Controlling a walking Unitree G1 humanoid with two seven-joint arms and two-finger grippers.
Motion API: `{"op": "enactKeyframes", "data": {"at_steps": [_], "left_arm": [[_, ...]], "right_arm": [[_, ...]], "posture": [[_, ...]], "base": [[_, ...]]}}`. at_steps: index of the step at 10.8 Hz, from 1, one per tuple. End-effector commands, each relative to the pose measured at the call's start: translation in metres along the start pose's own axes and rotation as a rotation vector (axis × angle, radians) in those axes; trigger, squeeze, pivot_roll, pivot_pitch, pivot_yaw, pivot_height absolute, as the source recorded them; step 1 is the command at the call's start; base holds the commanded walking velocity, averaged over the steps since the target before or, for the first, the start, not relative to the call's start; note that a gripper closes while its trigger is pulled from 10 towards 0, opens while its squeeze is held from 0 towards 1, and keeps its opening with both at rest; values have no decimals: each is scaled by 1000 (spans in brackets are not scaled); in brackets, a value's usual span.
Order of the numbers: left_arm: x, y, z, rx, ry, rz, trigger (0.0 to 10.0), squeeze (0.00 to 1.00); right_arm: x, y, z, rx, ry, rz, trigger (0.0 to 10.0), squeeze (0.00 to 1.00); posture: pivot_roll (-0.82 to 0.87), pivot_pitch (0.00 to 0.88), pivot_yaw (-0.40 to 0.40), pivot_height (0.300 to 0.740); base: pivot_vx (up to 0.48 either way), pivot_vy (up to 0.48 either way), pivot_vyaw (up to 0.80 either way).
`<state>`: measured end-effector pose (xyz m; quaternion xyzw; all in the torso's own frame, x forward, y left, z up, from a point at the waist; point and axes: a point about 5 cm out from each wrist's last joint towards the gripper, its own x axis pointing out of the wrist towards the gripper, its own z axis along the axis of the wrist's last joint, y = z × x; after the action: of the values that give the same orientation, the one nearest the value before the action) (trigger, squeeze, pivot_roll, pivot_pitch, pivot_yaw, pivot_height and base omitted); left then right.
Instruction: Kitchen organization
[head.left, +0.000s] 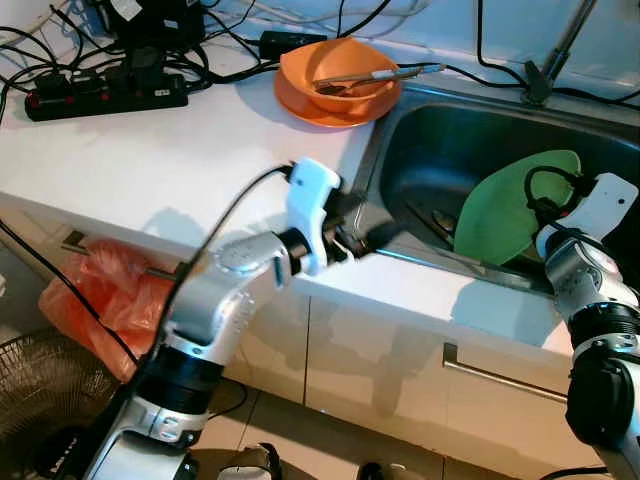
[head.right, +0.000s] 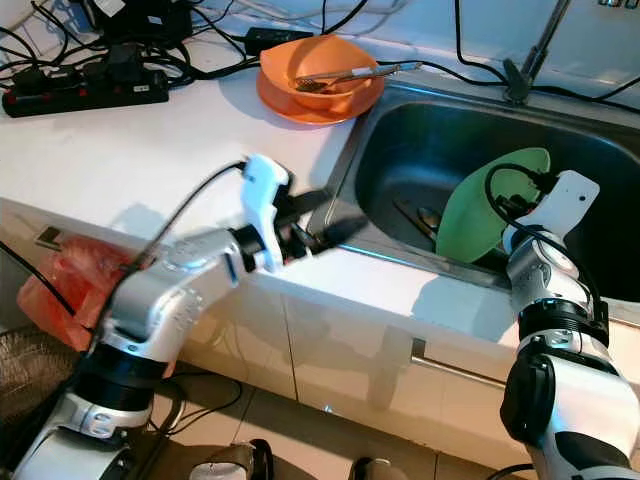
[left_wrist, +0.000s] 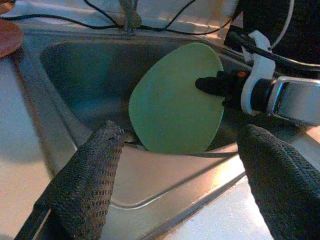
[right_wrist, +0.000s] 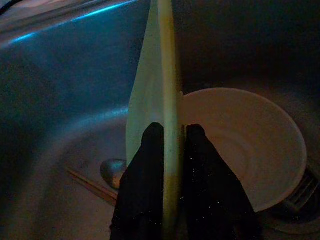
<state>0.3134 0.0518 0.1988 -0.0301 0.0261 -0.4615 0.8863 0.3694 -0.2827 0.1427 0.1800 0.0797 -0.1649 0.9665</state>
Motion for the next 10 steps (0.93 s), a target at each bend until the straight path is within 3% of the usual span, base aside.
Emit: {"op": "enactKeyframes", "data": {"at_steps": [1,2,8,10], "left_arm": [[3,-3,1,29,4,-19,10000,0],[3,-3,0,31,4,-22,10000,0],[2,1,-1,49,2,-3,10000,0],[-1,6,0,51,-6,31,10000,0]], "right_arm": [[-8,-10,-49,3,167,-27,10000,776],[-9,-11,-49,4,170,-28,10000,1000],[-11,-29,-42,-36,134,-78,10000,1000],[-10,-38,-25,-66,62,-113,10000,1000]], "posture": [[132,148,35,740],[133,147,32,740],[128,152,31,740],[123,146,28,740]], "base": [[0,0,0],[0,0,0],[0,0,0],[0,0,0]]}}
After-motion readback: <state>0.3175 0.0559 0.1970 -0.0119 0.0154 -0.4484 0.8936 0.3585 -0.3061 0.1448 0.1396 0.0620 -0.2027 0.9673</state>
